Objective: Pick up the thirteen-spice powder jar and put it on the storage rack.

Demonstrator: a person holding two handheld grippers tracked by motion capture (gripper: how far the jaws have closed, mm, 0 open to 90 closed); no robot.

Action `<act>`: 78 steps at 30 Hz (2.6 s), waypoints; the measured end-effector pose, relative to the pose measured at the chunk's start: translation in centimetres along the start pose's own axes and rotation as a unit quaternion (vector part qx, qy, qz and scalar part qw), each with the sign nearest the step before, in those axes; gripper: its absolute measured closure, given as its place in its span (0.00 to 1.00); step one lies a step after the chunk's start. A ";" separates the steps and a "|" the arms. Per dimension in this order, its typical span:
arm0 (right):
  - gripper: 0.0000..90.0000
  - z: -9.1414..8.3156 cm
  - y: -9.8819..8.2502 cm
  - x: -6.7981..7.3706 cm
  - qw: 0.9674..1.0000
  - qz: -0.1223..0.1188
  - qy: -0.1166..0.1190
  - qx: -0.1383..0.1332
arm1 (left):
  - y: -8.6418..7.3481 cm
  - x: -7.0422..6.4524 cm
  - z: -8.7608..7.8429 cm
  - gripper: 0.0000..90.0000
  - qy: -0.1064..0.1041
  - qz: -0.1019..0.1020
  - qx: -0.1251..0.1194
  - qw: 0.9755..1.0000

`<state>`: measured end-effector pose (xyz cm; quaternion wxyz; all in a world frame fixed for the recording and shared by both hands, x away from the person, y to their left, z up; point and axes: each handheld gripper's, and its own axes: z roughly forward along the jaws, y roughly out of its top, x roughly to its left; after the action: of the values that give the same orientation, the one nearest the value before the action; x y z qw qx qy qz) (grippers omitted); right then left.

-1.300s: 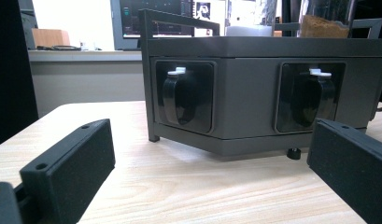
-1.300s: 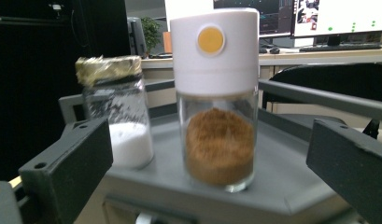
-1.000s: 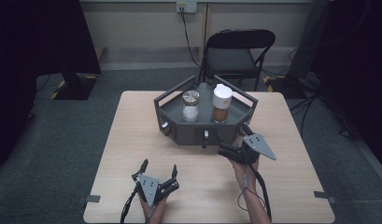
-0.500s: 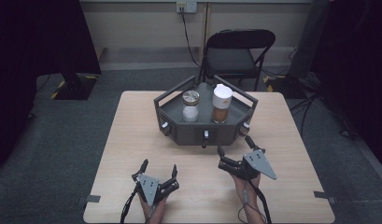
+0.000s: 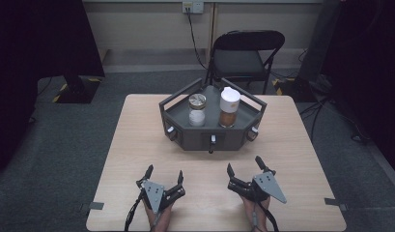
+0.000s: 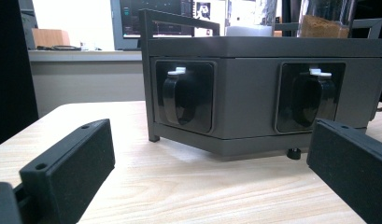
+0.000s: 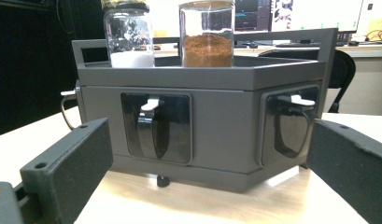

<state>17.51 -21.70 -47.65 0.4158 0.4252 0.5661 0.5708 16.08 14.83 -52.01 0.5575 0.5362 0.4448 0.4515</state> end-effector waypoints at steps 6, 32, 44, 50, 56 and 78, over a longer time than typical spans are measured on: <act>0.00 -0.7 -0.5 0.1 1.000 -0.005 -0.006 -0.002 | 0.0 0.0 0.0 0.00 0.000 0.000 0.000 1.000; 0.00 -2.5 -3.2 1.0 1.000 -0.016 -0.027 -0.002 | 0.0 0.0 0.0 0.00 0.000 0.000 0.000 1.000; 0.00 -2.9 -3.5 1.1 0.999 -0.018 -0.030 -0.013 | 0.0 0.0 0.0 0.00 0.000 -0.001 0.000 1.000; 0.00 -2.8 -3.6 1.1 0.999 -0.020 -0.032 -0.011 | 0.0 0.0 0.0 0.00 0.000 0.000 0.000 1.000; 0.00 -2.8 -3.7 1.1 0.999 -0.017 -0.030 -0.010 | 0.0 0.0 -0.1 0.00 0.000 0.000 0.000 1.000; 0.00 -2.8 -4.0 1.5 0.999 -0.020 -0.041 -0.017 | 0.0 0.0 -0.1 0.00 0.001 0.000 0.000 1.000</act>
<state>14.38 -21.05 -51.61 0.4569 0.4301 0.5473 0.5538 16.01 14.82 -52.02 0.5572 0.5360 0.4452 0.4517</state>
